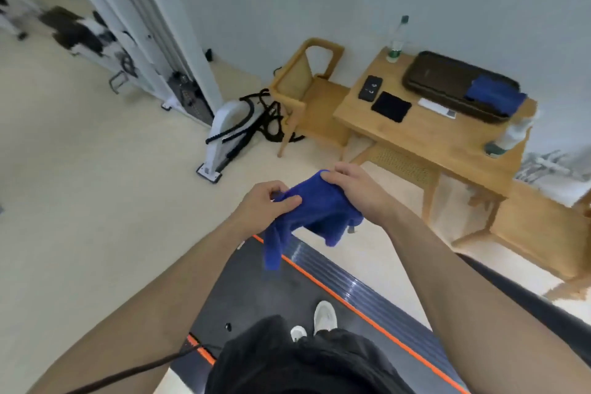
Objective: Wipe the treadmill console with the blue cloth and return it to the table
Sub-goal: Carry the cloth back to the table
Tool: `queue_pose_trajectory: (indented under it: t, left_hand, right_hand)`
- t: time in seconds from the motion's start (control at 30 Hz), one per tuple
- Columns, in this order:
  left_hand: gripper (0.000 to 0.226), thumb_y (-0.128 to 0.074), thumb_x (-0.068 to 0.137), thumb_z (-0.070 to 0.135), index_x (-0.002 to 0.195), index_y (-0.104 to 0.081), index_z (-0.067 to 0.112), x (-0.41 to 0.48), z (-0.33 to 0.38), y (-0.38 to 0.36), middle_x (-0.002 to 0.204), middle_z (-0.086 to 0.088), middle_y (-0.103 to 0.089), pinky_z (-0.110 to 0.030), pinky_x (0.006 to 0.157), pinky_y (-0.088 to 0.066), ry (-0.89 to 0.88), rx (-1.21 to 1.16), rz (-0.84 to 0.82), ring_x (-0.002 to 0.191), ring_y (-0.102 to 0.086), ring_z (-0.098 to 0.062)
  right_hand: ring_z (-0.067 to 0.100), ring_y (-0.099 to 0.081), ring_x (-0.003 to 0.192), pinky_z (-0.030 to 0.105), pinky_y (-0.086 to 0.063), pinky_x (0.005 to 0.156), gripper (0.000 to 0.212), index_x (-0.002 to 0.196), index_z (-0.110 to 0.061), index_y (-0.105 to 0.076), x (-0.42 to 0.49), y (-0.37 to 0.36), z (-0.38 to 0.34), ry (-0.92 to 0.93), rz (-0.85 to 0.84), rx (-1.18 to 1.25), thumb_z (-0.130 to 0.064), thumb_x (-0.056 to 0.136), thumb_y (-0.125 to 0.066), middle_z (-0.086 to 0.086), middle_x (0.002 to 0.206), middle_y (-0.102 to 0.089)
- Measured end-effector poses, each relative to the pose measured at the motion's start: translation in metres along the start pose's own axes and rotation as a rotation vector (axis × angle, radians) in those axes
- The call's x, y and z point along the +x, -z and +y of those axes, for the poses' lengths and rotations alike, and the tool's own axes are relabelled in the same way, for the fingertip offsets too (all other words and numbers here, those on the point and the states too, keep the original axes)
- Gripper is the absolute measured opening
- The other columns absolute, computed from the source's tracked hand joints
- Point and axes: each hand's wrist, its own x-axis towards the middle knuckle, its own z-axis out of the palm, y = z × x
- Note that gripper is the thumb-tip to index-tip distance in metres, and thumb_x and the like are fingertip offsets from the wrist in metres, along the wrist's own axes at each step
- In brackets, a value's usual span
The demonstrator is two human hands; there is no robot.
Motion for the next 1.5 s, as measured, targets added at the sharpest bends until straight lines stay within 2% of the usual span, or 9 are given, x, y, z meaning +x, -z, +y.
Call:
queue_pose_trajectory:
  t: [0.13,0.3,0.4,0.5,0.73,0.93,1.13,1.37,1.5]
  left_hand:
    - [0.007,-0.065,0.088,0.018,0.088,-0.070,0.021,-0.009,-0.035,0.058,0.089,-0.003,-0.072,-0.032,0.075,-0.051,0.128,0.117,0.272,0.077,-0.067,-0.019]
    - [0.019,-0.050,0.095,0.003,0.092,-0.063,0.017,-0.032,-0.076,0.117,0.087,0.000,-0.066,-0.019,0.063,-0.037,0.270,0.220,0.512,0.078,-0.062,-0.022]
    - [0.018,-0.041,0.095,0.012,0.089,-0.058,0.016,-0.047,-0.098,0.148,0.077,0.003,-0.064,-0.026,0.063,-0.039,0.324,0.141,0.618,0.072,-0.056,-0.013]
    - [0.031,-0.033,0.080,0.030,0.093,-0.057,0.014,-0.052,-0.121,0.182,0.079,0.003,-0.064,-0.034,0.067,-0.045,0.366,0.107,0.703,0.071,-0.055,-0.019]
    - [0.025,-0.036,0.101,0.009,0.102,-0.060,0.014,-0.023,-0.212,0.292,0.092,-0.001,-0.066,-0.024,0.066,-0.044,0.422,0.063,0.746,0.082,-0.058,-0.023]
    - [0.024,-0.037,0.104,0.018,0.096,-0.059,0.019,0.008,-0.265,0.408,0.090,0.002,-0.065,-0.026,0.065,-0.045,0.468,0.041,0.751,0.082,-0.059,-0.020]
    - [0.032,-0.034,0.106,0.030,0.091,-0.056,0.013,0.056,-0.298,0.499,0.084,-0.002,-0.064,-0.035,0.065,-0.044,0.500,0.096,0.766,0.078,-0.058,-0.025]
    - [0.018,-0.073,0.090,0.031,0.089,-0.072,0.013,0.159,-0.365,0.594,0.085,-0.002,-0.073,-0.025,0.065,-0.050,0.375,-0.198,0.636,0.072,-0.065,-0.013]
    - [0.014,-0.073,0.092,0.021,0.097,-0.076,0.008,0.256,-0.416,0.638,0.084,-0.008,-0.073,-0.028,0.066,-0.058,0.302,-0.305,0.511,0.073,-0.068,-0.016]
  right_hand:
    - [0.007,-0.055,0.073,0.030,-0.046,0.079,0.026,0.071,-0.023,-0.061,0.058,-0.050,-0.038,0.081,-0.180,-0.015,-0.028,0.097,-0.063,-0.008,0.072,-0.059]
    - [-0.001,-0.056,0.059,0.012,-0.043,0.059,0.016,0.084,-0.016,-0.057,0.104,-0.133,-0.084,0.173,-0.409,-0.012,-0.017,0.099,-0.063,0.000,0.076,-0.062]
    - [0.006,-0.058,0.067,0.024,-0.044,0.070,0.015,0.083,-0.020,-0.058,0.132,-0.182,-0.106,0.221,-0.497,-0.046,-0.018,0.095,-0.066,-0.003,0.074,-0.063]
    - [0.016,-0.062,0.080,0.035,-0.048,0.079,0.015,0.080,-0.026,-0.063,0.167,-0.225,-0.125,0.231,-0.534,-0.015,-0.016,0.090,-0.070,0.002,0.081,-0.066]
    - [0.021,-0.067,0.095,0.037,-0.055,0.093,0.012,0.081,-0.024,-0.077,0.276,-0.312,-0.156,0.138,-0.410,0.053,-0.012,0.082,-0.077,0.001,0.094,-0.073]
    - [0.020,-0.069,0.097,0.035,-0.054,0.090,0.011,0.082,-0.017,-0.081,0.358,-0.371,-0.180,0.017,-0.298,0.040,-0.016,0.085,-0.070,0.003,0.095,-0.077]
    - [0.027,-0.065,0.106,0.035,-0.055,0.079,0.038,0.085,-0.016,-0.082,0.438,-0.419,-0.183,-0.107,-0.211,0.061,-0.009,0.086,-0.045,0.013,0.118,-0.070]
    - [0.029,-0.064,0.097,0.035,-0.053,0.067,0.042,0.097,-0.023,-0.079,0.590,-0.475,-0.139,-0.039,-0.182,0.013,-0.002,0.095,-0.043,0.011,0.113,-0.071]
    - [0.028,-0.068,0.088,0.035,-0.054,0.069,0.032,0.111,-0.019,-0.070,0.687,-0.490,-0.102,0.007,-0.167,0.086,0.004,0.096,-0.053,0.015,0.107,-0.071]
